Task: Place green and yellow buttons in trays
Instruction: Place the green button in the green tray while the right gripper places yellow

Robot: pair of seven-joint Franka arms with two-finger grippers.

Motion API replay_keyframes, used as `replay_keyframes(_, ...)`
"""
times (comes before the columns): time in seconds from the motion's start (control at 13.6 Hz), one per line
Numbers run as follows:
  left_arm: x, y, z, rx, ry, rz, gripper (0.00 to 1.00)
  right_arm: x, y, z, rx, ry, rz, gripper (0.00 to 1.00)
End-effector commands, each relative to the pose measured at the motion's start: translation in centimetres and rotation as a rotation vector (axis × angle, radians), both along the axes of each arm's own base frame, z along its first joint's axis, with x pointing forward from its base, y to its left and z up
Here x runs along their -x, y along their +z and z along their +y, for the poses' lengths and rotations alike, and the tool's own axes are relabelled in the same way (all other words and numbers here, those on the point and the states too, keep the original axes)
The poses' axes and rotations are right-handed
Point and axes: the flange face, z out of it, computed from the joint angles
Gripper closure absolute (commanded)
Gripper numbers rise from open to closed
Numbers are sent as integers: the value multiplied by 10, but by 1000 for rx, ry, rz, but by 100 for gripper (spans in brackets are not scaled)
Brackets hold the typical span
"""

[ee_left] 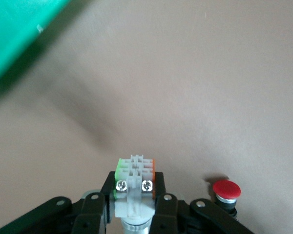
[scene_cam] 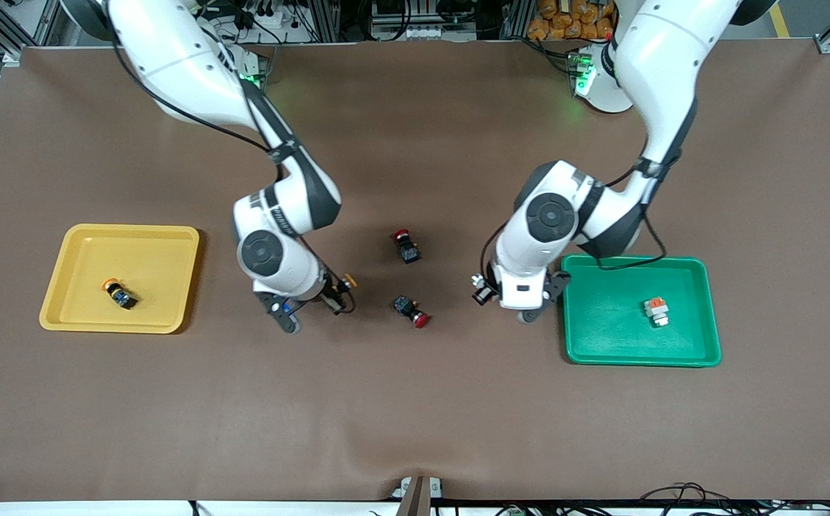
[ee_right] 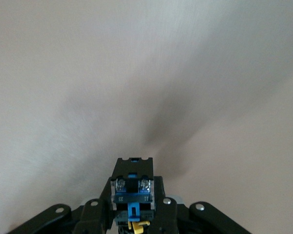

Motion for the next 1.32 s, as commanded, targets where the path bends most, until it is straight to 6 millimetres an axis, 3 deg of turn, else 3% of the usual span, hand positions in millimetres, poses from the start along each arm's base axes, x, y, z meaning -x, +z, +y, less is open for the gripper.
replay_keyframes(0.0, -25, 20, 34, -23, -73, -12, 100, -23, 42, -71, -20, 87, 22, 100)
replay_keyframes(0.37, -62, 26, 118, -34, -190, -24, 100, -36, 65, -215, -88, 341, 81, 100)
replay_keyframes(0.59, -78, 13, 178, -37, -255, -5, 100, -30, 66, -298, -153, 503, 89, 100)
replay_keyframes(0.66, -78, -2, 186, -35, -269, 18, 100, -26, 63, -321, -169, 557, 81, 100)
replay_keyframes(0.81, -76, -43, 199, -28, -265, 76, 100, -20, 58, -360, -169, 660, 76, 100)
replay_keyframes(1.03, -74, -54, 209, -27, -256, 94, 100, -7, 38, -385, -192, 739, 85, 99)
replay_keyframes(1.1, -73, -58, 216, -30, -260, 103, 100, -4, 33, -390, -202, 765, 84, 76)
replay_keyframes(1.18, -75, -59, 231, -37, -276, 102, 100, -4, 33, -393, -205, 770, 82, 35)
replay_keyframes(1.25, -75, -64, 246, -51, -288, 105, 100, -4, 34, -391, -204, 773, 81, 0)
